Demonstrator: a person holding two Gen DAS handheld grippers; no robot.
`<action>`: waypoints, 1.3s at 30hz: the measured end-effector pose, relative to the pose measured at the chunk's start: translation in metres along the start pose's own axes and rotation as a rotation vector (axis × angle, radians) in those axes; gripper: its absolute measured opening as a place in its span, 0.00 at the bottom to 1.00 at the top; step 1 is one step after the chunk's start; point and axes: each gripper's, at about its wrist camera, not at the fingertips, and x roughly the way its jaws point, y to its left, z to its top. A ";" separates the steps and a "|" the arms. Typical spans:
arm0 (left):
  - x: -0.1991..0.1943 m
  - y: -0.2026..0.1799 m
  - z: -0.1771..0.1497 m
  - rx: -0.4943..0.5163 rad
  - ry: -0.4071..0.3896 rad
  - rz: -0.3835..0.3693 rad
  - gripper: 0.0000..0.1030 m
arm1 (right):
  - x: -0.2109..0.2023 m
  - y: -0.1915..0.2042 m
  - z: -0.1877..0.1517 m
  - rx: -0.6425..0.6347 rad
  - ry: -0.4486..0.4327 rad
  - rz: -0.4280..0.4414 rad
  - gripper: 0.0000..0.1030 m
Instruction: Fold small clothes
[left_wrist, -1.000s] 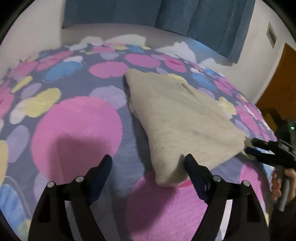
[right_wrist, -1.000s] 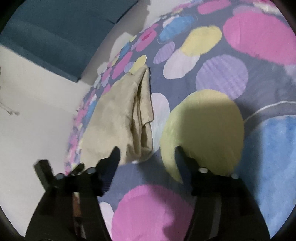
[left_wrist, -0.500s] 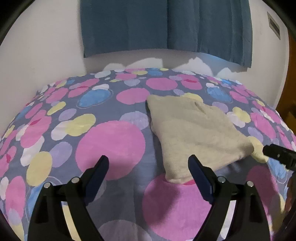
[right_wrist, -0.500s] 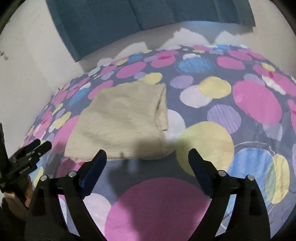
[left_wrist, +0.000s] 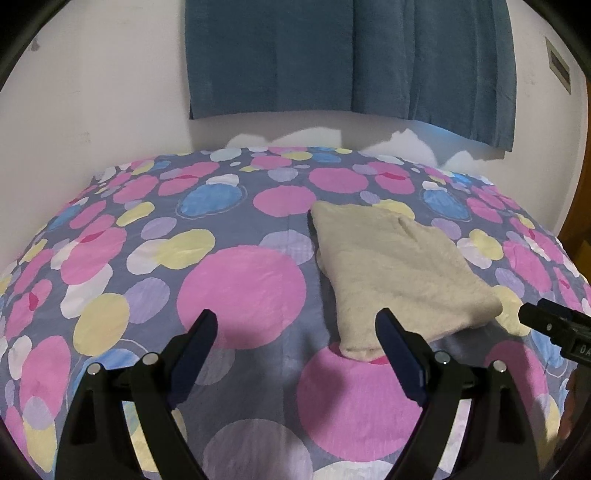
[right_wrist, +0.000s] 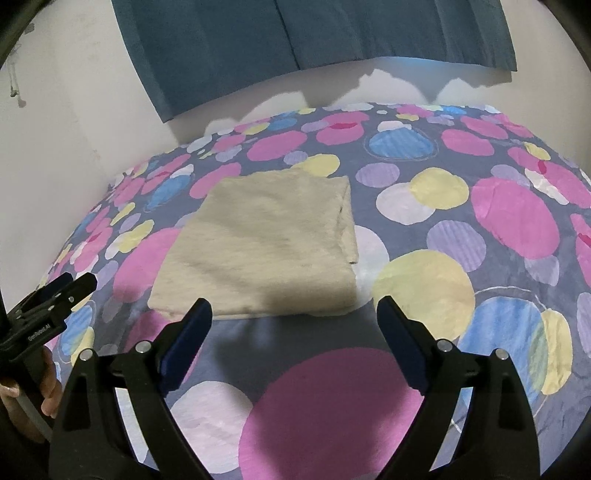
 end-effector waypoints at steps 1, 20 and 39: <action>-0.001 0.000 0.000 0.000 -0.001 0.002 0.84 | -0.001 0.001 0.000 0.001 -0.002 0.000 0.88; -0.012 0.001 0.000 -0.002 -0.008 0.007 0.84 | -0.008 0.007 0.001 0.003 -0.009 0.003 0.88; -0.015 0.000 0.000 -0.008 -0.005 0.012 0.84 | -0.009 0.007 0.001 0.005 -0.004 0.000 0.88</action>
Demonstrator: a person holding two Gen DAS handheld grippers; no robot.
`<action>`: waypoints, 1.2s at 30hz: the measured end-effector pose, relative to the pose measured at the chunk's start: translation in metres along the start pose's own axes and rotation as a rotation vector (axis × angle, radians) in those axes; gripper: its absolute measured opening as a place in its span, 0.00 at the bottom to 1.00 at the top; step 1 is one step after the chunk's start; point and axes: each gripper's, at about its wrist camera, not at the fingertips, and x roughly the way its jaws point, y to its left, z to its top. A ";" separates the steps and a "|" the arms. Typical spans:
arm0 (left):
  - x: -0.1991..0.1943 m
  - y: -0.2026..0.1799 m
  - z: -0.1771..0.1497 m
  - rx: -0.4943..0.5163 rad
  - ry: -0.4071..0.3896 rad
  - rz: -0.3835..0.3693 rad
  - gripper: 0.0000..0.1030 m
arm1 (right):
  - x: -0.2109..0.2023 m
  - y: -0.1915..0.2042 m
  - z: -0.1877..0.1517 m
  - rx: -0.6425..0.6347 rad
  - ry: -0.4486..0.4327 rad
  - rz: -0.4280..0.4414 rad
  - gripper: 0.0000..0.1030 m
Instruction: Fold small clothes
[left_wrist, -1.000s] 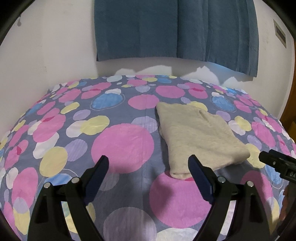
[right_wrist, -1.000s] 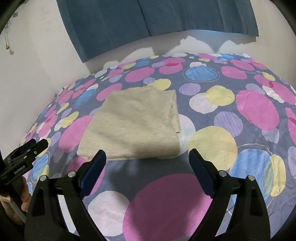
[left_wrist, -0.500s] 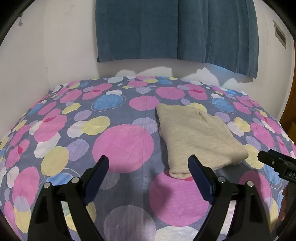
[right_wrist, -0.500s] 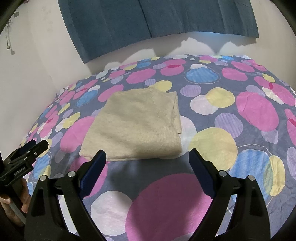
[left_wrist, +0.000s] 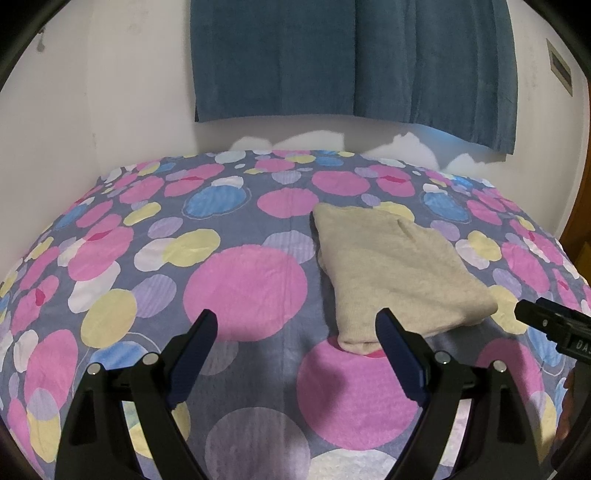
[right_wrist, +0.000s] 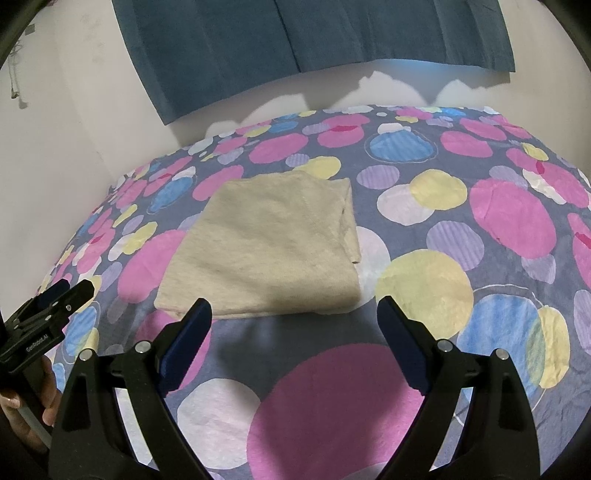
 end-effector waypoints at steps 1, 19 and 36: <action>0.000 0.000 0.000 -0.003 -0.002 0.002 0.84 | 0.000 0.000 0.000 0.000 0.000 0.000 0.88; 0.005 0.006 -0.001 -0.021 0.008 -0.001 0.84 | 0.002 -0.003 0.000 0.000 0.004 0.003 0.88; 0.008 0.008 -0.002 -0.026 0.024 0.003 0.84 | 0.009 -0.008 -0.006 0.000 0.021 0.002 0.88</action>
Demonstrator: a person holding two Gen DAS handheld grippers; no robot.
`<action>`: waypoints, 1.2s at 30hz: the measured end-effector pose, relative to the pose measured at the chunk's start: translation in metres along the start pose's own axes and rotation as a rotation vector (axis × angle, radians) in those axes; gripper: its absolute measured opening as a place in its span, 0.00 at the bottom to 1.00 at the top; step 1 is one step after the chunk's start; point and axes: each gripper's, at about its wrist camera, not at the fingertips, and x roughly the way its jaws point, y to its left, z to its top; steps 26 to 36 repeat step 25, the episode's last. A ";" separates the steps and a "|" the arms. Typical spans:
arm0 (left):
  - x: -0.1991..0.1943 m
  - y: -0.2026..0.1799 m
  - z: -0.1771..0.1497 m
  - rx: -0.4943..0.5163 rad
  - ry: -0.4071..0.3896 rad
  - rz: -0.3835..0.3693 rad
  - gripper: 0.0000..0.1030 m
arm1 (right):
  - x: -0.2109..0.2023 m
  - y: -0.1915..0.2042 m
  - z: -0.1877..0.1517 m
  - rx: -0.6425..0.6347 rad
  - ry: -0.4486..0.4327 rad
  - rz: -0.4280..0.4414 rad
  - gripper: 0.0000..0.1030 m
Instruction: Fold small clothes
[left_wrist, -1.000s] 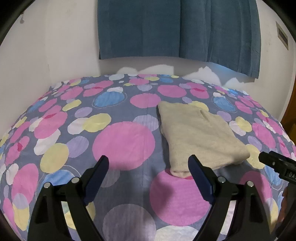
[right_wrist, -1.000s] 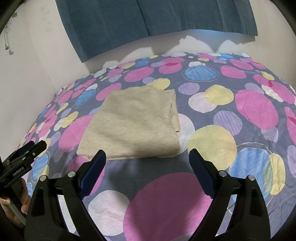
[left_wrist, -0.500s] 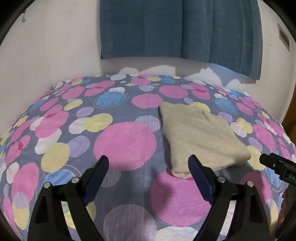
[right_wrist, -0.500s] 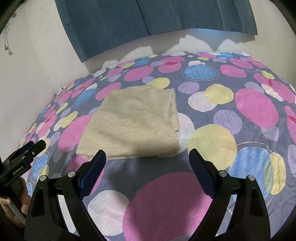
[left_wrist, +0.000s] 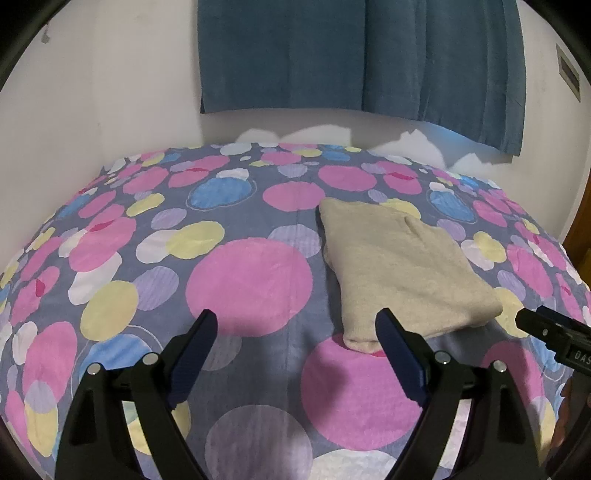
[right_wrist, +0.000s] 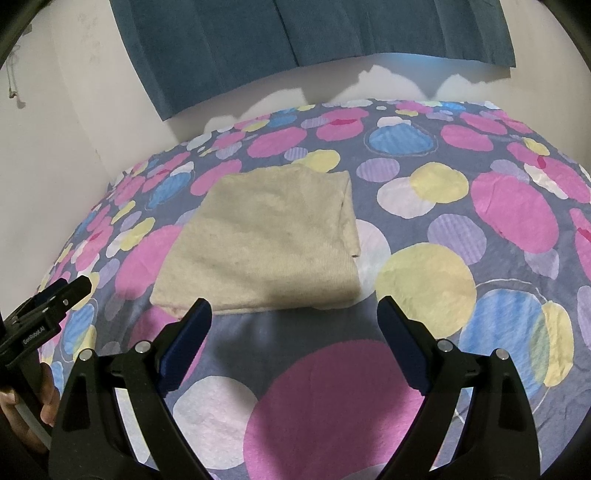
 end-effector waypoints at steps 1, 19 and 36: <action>0.000 -0.001 0.000 0.003 -0.003 0.000 0.84 | 0.001 0.000 0.001 -0.001 0.002 0.001 0.88; -0.005 0.013 0.010 -0.065 -0.103 0.004 0.86 | 0.012 -0.004 -0.003 0.005 0.029 0.010 0.88; 0.042 0.041 0.012 -0.035 0.027 0.124 0.86 | 0.014 -0.016 0.005 0.032 0.027 0.021 0.88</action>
